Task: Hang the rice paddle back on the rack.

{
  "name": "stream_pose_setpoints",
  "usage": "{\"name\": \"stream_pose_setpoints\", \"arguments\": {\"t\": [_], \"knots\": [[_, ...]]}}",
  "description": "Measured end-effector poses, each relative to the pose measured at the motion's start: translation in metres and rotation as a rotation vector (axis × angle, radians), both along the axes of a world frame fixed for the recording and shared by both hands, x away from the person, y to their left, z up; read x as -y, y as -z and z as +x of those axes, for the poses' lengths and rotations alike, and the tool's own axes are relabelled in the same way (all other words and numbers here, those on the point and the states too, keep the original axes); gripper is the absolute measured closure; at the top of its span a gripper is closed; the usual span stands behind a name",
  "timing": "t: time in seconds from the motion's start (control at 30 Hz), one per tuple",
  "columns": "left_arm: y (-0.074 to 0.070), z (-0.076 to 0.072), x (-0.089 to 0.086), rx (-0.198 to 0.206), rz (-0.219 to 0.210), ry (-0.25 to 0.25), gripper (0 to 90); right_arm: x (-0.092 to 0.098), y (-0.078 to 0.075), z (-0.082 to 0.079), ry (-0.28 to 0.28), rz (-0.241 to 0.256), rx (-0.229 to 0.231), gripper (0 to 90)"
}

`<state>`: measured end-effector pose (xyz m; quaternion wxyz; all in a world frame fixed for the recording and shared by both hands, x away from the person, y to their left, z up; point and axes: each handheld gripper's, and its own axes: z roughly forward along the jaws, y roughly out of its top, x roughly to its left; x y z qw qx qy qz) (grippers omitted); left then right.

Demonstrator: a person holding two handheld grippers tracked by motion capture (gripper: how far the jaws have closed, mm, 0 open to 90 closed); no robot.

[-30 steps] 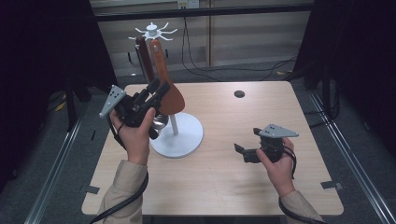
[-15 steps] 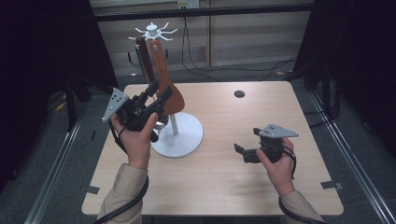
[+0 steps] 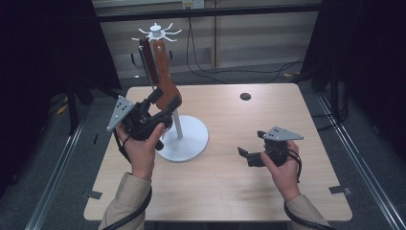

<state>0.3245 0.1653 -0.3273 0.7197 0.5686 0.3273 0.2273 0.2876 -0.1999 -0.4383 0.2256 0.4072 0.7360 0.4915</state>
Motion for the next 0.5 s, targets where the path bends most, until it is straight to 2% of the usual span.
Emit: {"name": "stream_pose_setpoints", "arguments": {"t": [0.1,0.23,0.3,0.33,0.5], "knots": [[0.005,-0.001,0.003,0.005,0.015,0.018,24.8,0.000,0.000,0.000,-0.001,-0.001,0.000,4.2],[0.012,-0.003,0.009,-0.009,0.032,0.030,21.7,0.000,0.001,0.000,-0.001,-0.001,-0.002,4.2],[0.016,-0.004,0.012,-0.007,0.054,0.045,21.2,0.000,0.001,0.000,0.001,0.000,-0.002,4.2],[0.017,-0.004,0.014,-0.007,0.048,0.043,20.9,0.000,0.001,0.000,0.001,-0.001,-0.001,4.2],[0.025,-0.007,0.023,-0.016,0.074,0.085,17.9,0.000,0.001,0.000,0.003,-0.003,-0.001,4.1]]}}
